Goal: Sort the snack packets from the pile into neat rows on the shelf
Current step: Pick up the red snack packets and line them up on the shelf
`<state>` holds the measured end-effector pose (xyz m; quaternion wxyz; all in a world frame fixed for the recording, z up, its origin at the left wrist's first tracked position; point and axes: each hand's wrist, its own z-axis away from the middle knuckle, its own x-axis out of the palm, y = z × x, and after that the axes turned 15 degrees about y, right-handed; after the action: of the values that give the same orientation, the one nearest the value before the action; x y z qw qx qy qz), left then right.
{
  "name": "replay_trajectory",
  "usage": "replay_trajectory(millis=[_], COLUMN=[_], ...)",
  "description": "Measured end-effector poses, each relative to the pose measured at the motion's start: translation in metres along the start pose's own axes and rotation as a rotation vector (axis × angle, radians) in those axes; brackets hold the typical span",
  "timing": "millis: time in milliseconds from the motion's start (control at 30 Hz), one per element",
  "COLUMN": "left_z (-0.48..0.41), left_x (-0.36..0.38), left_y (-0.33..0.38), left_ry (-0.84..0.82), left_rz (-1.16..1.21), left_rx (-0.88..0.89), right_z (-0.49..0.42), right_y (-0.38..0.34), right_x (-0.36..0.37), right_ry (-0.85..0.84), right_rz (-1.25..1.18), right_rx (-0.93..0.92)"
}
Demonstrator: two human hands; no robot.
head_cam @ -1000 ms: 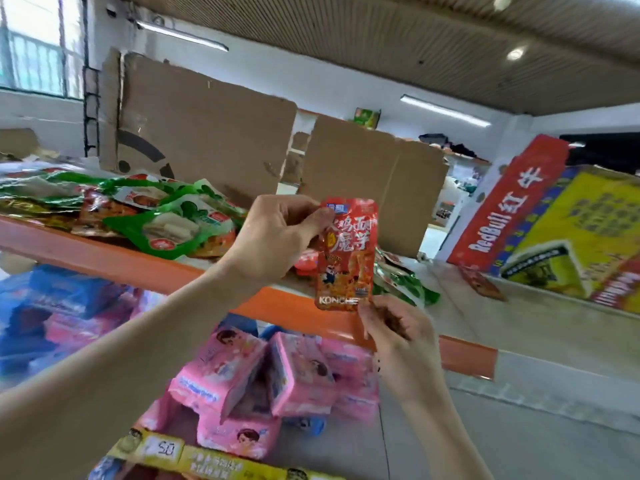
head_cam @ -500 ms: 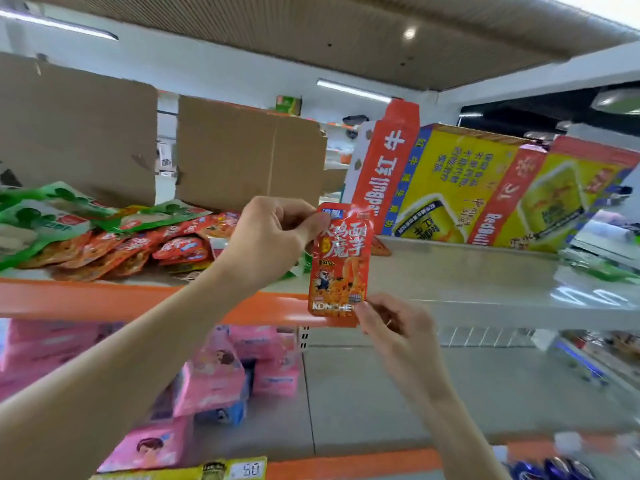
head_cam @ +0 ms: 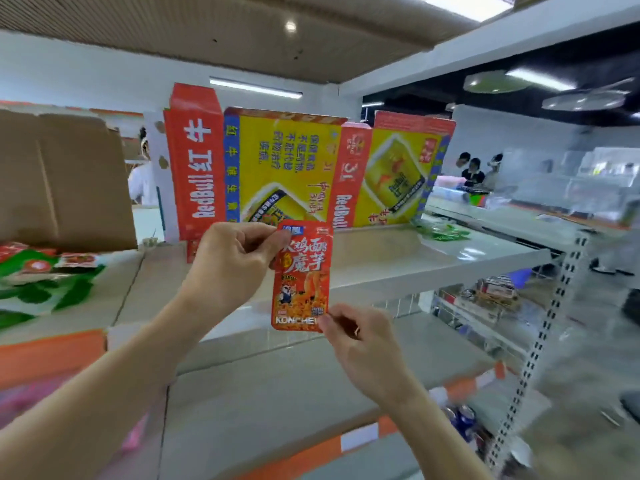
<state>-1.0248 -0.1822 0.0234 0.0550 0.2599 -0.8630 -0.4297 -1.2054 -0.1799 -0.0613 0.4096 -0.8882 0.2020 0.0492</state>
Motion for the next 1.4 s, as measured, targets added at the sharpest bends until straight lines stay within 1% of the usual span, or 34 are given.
replay_trajectory(millis=[100, 233, 333, 467, 600, 700, 833, 1033, 1100, 1233, 1400], left_z=[-0.001, -0.013, -0.033, -0.068, -0.104, -0.126, -0.15, -0.176, -0.187, -0.205, -0.221], left_x=[0.026, 0.038, 0.034, 0.02, -0.001, -0.009, -0.015, -0.006, 0.0, 0.006, 0.006], left_y=[0.0, -0.006, -0.013, -0.023, -0.033, -0.047, -0.065, -0.082, -0.086, -0.101, -0.128], left_ry=[0.006, 0.027, 0.041, 0.084, 0.145, 0.176, 0.21, 0.325, 0.329, 0.314, 0.267], left_rz=[-0.013, -0.04, -0.088, -0.112, -0.138, -0.161, -0.21, -0.231, -0.247, -0.344, -0.517], left_rx=[0.016, 0.019, 0.023, 0.038, 0.087, 0.131, 0.152, 0.105, 0.065, -0.003, -0.057], right_z=[-0.009, -0.029, -0.046, -0.078, -0.116, -0.137, -0.158, -0.196, -0.208, -0.233, -0.259], right_y=[0.015, 0.025, 0.024, 0.013, 0.006, 0.005, 0.004, 0.002, 0.004, 0.011, 0.02], right_x=[-0.019, -0.016, -0.002, 0.027, 0.056, 0.077, 0.101, 0.121, 0.126, 0.135, 0.159], right_ry=[-0.008, -0.018, -0.053, -0.049, -0.044, -0.073, -0.1, -0.184, -0.225, -0.352, -0.479], right_rz=[0.025, 0.097, 0.115, 0.118, 0.159, 0.162, 0.169, 0.232, 0.227, 0.292, 0.401], right_rx=[0.001, -0.024, -0.061, -0.143, -0.262, -0.297, -0.267, -0.191, -0.146, -0.087, -0.078])
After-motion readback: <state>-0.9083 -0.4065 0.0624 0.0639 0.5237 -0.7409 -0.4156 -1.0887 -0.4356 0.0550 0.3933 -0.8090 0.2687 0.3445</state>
